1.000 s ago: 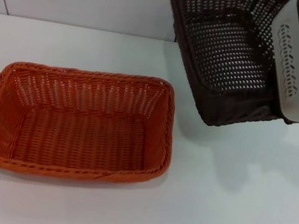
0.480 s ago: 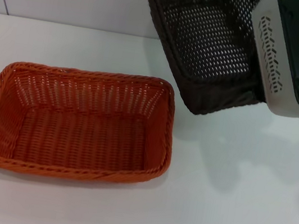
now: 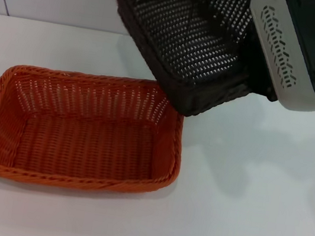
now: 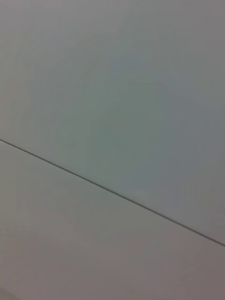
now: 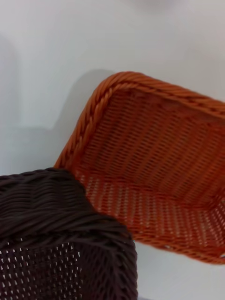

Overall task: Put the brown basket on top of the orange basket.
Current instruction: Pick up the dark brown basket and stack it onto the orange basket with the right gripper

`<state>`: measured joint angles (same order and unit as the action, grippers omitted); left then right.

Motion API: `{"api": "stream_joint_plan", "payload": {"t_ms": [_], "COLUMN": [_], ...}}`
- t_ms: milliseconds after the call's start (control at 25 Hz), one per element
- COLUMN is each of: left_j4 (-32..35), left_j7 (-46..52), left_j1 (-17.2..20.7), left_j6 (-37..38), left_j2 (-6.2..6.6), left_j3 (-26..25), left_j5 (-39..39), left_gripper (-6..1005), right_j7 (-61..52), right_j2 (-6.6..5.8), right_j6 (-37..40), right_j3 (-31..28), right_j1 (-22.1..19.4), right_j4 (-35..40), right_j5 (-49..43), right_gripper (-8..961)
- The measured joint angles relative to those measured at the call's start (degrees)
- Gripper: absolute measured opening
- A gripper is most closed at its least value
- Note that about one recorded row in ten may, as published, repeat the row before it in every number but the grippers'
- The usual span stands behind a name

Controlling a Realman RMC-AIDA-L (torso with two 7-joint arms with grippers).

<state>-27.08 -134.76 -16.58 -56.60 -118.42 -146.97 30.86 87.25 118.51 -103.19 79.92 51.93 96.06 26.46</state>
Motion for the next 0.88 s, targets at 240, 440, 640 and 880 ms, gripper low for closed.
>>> {"api": "stream_joint_plan", "payload": {"t_ms": [240,440,640,880], "left_j4": [1.06,1.3,1.88,2.61], "left_j7": [0.11,0.14,0.19,0.2], "left_j1": [-0.27,-0.55,-0.77,-0.97], "left_j6": [-0.17,-0.18,-0.19,-0.44], "left_j2": [0.06,0.09,0.13,0.2], "left_j3": [-0.06,-0.49,-0.45,0.03], "left_j5": [0.0,-0.01,-0.01,-0.01], "left_gripper": [454,454,454,454], "right_j7": [4.0,7.1,9.78,11.32], "right_j2": [-0.09,-0.12,0.18,0.22], "right_j6": [0.35,-0.04,-0.17,-0.94], "right_j3": [0.07,0.16,0.28,0.69], "right_j1": [1.96,4.09,6.32,7.46], "right_j4": [-2.41,-3.17,-3.34,-2.82], "right_j5": [1.73,4.7,8.59,11.51], "right_gripper": [124,124,124,124]}}
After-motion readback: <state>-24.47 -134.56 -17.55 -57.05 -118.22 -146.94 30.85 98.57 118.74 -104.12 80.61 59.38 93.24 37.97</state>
